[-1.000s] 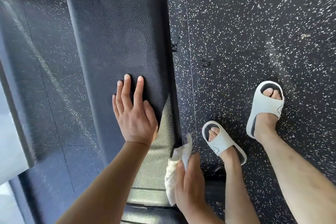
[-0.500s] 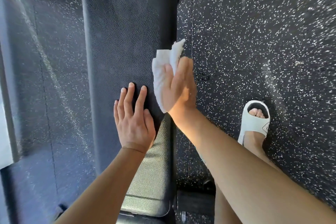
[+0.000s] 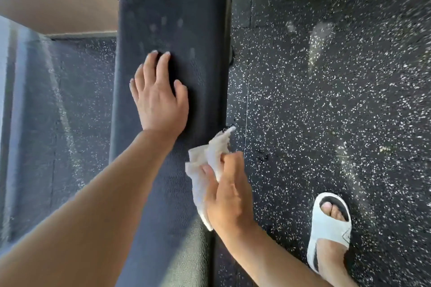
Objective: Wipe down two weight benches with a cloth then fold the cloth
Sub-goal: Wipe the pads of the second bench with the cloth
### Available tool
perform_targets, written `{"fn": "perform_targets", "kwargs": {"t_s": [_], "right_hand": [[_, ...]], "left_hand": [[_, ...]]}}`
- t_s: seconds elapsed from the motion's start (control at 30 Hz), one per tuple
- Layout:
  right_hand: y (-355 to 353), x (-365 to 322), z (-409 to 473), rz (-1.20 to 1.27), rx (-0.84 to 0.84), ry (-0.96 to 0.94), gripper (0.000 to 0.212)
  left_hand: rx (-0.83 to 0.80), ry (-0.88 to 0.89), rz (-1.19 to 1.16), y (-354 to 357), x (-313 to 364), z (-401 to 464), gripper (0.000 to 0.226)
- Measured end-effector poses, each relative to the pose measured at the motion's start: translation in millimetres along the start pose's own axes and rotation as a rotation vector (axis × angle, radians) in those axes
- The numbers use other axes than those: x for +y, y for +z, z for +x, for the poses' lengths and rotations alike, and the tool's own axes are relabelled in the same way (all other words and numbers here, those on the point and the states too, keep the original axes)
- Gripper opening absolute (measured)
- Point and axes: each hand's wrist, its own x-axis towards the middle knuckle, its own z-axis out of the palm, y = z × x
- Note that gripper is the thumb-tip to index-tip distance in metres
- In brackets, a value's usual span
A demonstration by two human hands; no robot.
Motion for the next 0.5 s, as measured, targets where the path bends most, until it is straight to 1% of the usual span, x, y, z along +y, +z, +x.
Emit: {"fn": "perform_targets", "kwargs": {"t_s": [0.1, 0.2, 0.27, 0.33, 0.5], "right_hand": [[5, -13, 74, -0.057, 0.02, 0.008, 0.029], [6, -26, 144, -0.241, 0.007, -0.125, 0.027], [7, -33, 185, -0.349, -0.04, -0.219, 0.026], [8, -38, 219, -0.448, -0.086, -0.301, 0.031], [12, -52, 281, -0.659, -0.285, -0.551, 0.037]], "left_hand": [[0.06, -0.022, -0.054, 8, 0, 19, 0.063], [0.09, -0.026, -0.099, 10, -2, 15, 0.059], [0.089, -0.046, -0.076, 11, -2, 16, 0.058], [0.076, -0.045, -0.055, 10, 0, 18, 0.058], [0.055, -0.052, -0.022, 11, -2, 18, 0.061]]}}
